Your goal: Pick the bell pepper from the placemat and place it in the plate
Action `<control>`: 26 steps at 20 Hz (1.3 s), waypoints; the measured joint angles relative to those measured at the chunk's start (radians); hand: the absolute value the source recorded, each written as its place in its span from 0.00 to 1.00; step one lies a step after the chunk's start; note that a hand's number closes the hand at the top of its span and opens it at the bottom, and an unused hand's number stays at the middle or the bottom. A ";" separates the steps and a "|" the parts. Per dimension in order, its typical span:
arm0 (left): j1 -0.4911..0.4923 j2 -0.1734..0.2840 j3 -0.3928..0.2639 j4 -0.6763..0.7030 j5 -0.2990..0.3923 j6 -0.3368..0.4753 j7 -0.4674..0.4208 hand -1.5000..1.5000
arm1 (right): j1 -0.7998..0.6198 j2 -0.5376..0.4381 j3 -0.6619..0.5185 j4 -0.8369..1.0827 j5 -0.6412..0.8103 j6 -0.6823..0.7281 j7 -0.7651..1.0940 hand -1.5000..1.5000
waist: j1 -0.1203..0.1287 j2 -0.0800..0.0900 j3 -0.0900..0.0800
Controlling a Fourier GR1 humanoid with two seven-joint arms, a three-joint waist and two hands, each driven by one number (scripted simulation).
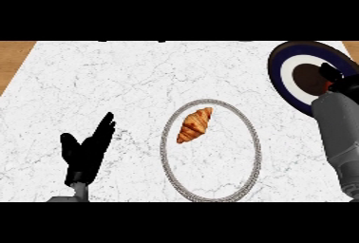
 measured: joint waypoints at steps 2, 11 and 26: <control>-0.001 0.000 0.000 -0.005 -0.001 0.004 0.009 0.50 | 0.016 0.007 0.024 -0.046 -0.062 -0.031 -0.048 0.00 | -0.001 0.000 0.000; 0.022 0.005 0.015 -0.013 0.002 0.007 0.007 0.50 | 0.217 0.056 0.257 -0.388 -0.442 -0.073 -0.146 0.00 | -0.026 -0.011 -0.002; 0.016 0.009 0.026 -0.026 -0.001 0.006 0.042 0.50 | 0.758 0.088 0.755 -0.896 -0.905 -0.120 -0.391 0.00 | -0.028 -0.012 -0.007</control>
